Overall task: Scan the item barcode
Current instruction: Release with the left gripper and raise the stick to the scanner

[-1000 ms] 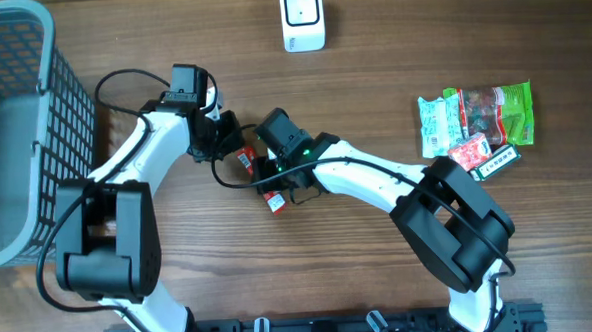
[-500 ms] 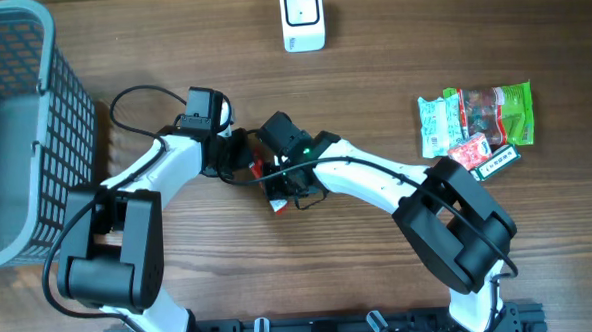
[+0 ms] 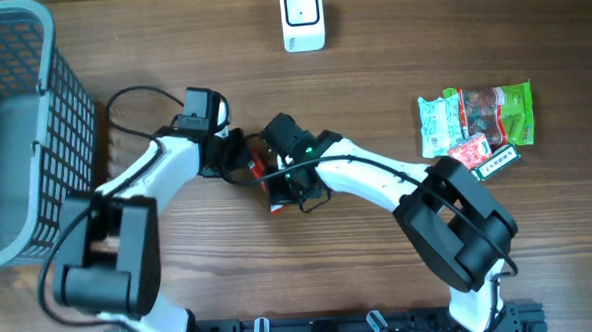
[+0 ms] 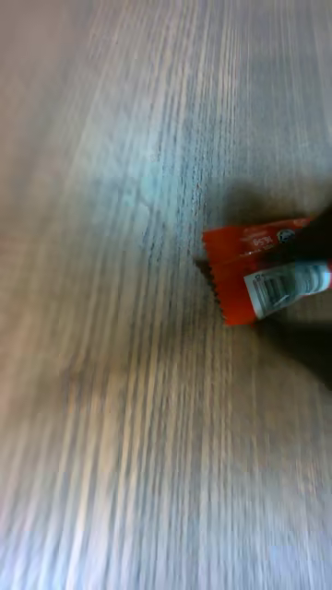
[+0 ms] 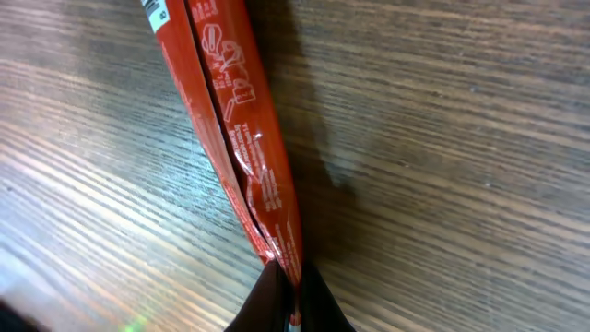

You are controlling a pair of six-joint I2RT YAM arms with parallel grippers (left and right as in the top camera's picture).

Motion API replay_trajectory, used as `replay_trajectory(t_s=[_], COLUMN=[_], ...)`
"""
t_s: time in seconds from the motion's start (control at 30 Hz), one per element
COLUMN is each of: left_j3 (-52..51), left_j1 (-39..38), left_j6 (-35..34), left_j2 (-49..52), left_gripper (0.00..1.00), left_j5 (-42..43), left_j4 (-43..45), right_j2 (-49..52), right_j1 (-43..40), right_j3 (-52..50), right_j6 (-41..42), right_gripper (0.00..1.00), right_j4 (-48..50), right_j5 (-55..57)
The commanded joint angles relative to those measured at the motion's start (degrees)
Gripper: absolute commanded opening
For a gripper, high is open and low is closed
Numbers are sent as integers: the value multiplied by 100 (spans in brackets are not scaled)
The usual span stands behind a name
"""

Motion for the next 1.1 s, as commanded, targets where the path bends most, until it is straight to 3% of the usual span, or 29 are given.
replay_trajectory(t_s=[0.0, 0.13, 0.27, 0.33, 0.4, 0.5, 0.6, 0.77, 0.83, 1.07], left_j3=[232, 232, 232, 229, 229, 229, 229, 229, 229, 229], left_j1=[442, 997, 1552, 1784, 1906, 1908, 1908, 1908, 1908, 1908], left_j6=[90, 173, 175, 177, 175, 173, 173, 173, 173, 173], left_j2=[-1034, -1447, -1445, -1445, -1445, -1445, -1445, -1445, -1445, -1445], left_gripper=[100, 100, 100, 100, 100, 100, 100, 100, 100, 100], left_j5=[-109, -109, -107, -118, -278, -286, -286, -286, -286, -286], left_j4=[15, -417, -452, -452, -468, -476, -476, -479, -479, -479], right_j2=[-7, -918, -2009, -2413, -2452, -2452, -2450, -1545, -1244, 22], right_j1=[-280, -391, -391, -393, -435, -717, -1220, -1631, -1631, -1631], right_j3=[-146, -146, -146, -146, -146, 42, 739, 3097, 3547, 3657], right_j6=[-1054, -2470, -2647, -3392, -3440, -3661, -3869, -4634, -4837, -6061], right_gripper=[4, 4, 4, 4, 4, 4, 4, 4, 4, 4], right_j4=[-50, -271, -1069, -1375, -1462, -1679, -1947, -3552, -3543, -1504], right_j5=[-811, -439, 815, 1255, 1912, 1989, 1884, 2441, 2710, 4225])
